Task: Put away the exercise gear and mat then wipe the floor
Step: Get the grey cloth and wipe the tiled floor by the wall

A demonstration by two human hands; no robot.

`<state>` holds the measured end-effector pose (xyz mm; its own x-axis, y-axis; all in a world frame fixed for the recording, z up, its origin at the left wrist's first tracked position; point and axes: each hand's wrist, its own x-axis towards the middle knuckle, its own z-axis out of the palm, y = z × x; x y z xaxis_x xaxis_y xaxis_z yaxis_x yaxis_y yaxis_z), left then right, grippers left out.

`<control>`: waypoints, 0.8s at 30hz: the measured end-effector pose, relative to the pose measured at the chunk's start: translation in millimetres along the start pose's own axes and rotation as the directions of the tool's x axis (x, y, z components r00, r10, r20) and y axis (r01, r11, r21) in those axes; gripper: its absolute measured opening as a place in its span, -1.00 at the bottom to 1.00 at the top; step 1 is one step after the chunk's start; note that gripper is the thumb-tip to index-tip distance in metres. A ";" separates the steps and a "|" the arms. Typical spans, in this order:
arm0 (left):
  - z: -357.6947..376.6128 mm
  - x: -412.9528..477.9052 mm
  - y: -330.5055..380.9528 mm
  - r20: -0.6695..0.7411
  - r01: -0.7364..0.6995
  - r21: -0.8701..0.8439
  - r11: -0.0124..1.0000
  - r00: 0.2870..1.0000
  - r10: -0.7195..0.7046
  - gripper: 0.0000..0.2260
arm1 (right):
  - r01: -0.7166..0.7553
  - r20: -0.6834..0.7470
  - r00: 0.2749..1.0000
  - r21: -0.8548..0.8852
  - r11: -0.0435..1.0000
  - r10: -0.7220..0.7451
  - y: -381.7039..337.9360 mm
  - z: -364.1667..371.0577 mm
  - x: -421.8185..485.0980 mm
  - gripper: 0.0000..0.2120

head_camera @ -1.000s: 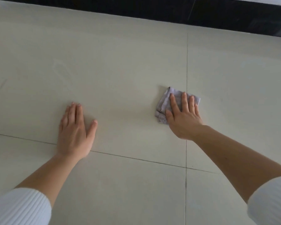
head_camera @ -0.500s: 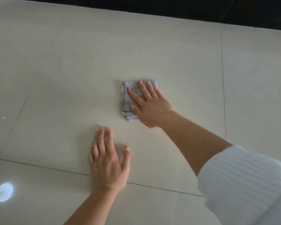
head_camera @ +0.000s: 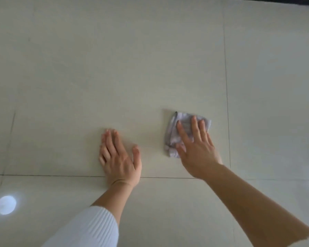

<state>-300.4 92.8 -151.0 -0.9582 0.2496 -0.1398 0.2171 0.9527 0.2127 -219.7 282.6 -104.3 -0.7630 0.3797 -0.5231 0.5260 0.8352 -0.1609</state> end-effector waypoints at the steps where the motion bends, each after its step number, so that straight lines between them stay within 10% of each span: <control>1: -0.5 -0.7 -0.3 0.005 0.003 -0.004 1.000 1.000 -0.003 -0.37 | 0.091 -0.019 0.996 -0.045 0.995 -0.092 -8.8 15.7 -25.8 -0.47; 6: 0.5 -2.1 0.2 -0.022 -0.022 -0.032 0.999 1.000 0.021 -0.36 | 0.292 0.074 0.956 -0.138 0.946 -0.285 13.9 45.3 -58.5 -0.43; 13: 7.4 -4.3 -4.0 -0.069 -0.041 -0.072 0.997 0.997 0.036 -0.34 | -0.041 -0.058 0.997 0.059 0.997 0.045 12.7 8.8 23.7 -0.44; 20: -11.2 -16.6 -40.6 0.080 -0.009 -0.434 0.901 0.996 0.048 -0.45 | 0.386 -0.112 0.917 0.008 0.922 -0.383 -59.1 87.4 -77.8 -0.49; 24: -11.0 -88.5 -74.8 0.069 -0.122 -0.199 0.972 0.988 0.138 -0.41 | 0.600 -0.085 0.794 -0.044 0.798 -0.602 -78.0 141.9 -144.4 -0.52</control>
<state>-233.9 -2.5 -143.9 -0.9037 0.3905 -0.1756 0.2913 0.8613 0.4162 -97.2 106.1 -135.0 -0.9544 -0.1672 -0.2473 -0.0547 0.9123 -0.4058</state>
